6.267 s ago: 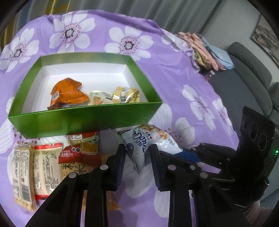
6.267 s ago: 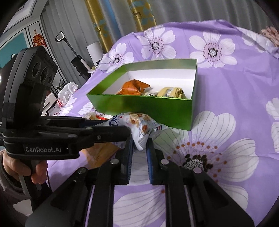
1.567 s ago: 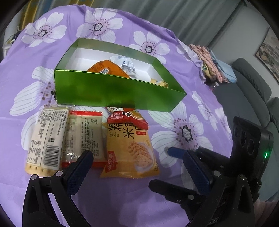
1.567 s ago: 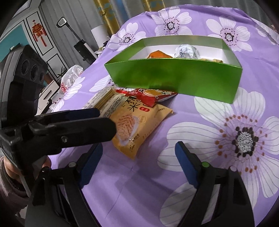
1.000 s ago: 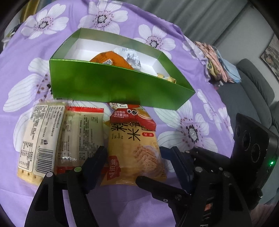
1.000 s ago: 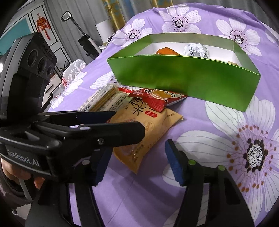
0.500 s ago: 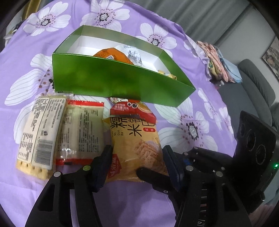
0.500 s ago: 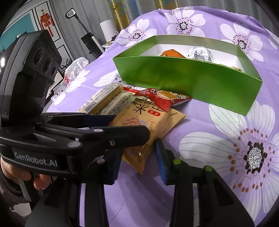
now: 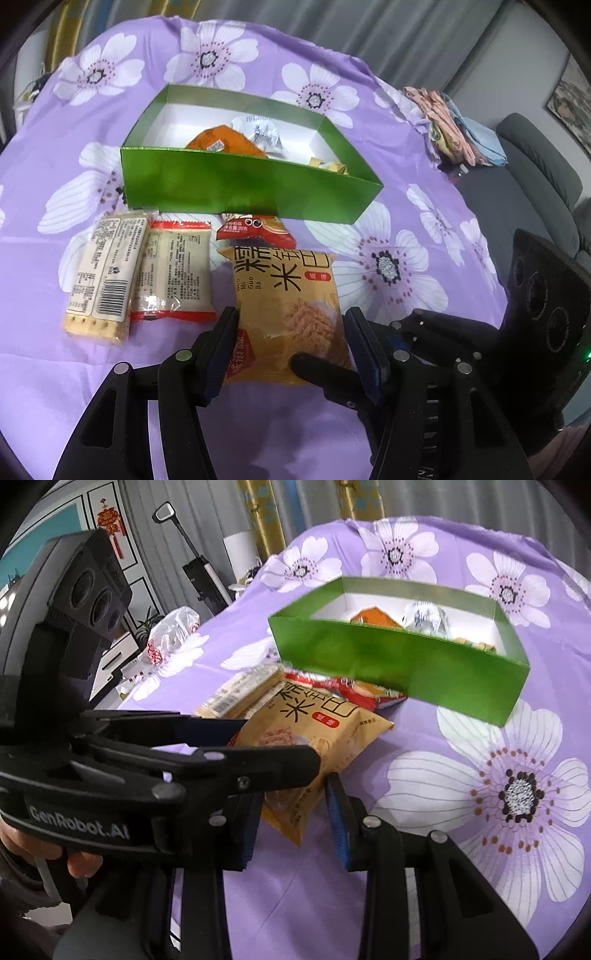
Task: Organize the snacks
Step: 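Grasp the tan rice-cracker bag with the right tool and lift it, then carry the rice-cracker bag into the green box and release it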
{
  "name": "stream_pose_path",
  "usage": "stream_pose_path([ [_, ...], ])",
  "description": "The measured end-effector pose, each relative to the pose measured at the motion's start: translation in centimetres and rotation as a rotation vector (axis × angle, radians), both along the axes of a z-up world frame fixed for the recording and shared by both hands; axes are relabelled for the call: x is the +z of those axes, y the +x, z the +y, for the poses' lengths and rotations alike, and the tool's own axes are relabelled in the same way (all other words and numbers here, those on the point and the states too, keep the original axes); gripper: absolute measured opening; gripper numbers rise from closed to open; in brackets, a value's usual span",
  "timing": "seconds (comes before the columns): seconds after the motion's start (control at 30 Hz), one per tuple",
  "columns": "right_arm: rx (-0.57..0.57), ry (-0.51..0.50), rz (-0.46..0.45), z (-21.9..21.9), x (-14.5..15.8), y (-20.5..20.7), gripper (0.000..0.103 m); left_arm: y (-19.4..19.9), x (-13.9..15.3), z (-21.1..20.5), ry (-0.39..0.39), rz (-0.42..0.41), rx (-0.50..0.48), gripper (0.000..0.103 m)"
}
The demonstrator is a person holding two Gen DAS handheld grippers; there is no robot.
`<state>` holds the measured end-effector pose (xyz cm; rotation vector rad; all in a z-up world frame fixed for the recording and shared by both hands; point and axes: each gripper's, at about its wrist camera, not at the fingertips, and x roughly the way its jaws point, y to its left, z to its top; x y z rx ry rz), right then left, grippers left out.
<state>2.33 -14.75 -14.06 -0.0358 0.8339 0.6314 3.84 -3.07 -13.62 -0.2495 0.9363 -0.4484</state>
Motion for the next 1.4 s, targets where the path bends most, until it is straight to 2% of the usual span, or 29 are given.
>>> stream_pose_path([
  [0.63,-0.025,0.016,-0.094,-1.7,2.8,-1.4,0.034,-1.0,3.4,-2.2,0.036,-0.073,-0.028,0.059],
  [1.4,-0.089,0.03,-0.163,-4.1,4.9,-0.1,0.034,1.5,5.8,-5.0,0.055,-0.131,-0.086,0.059],
])
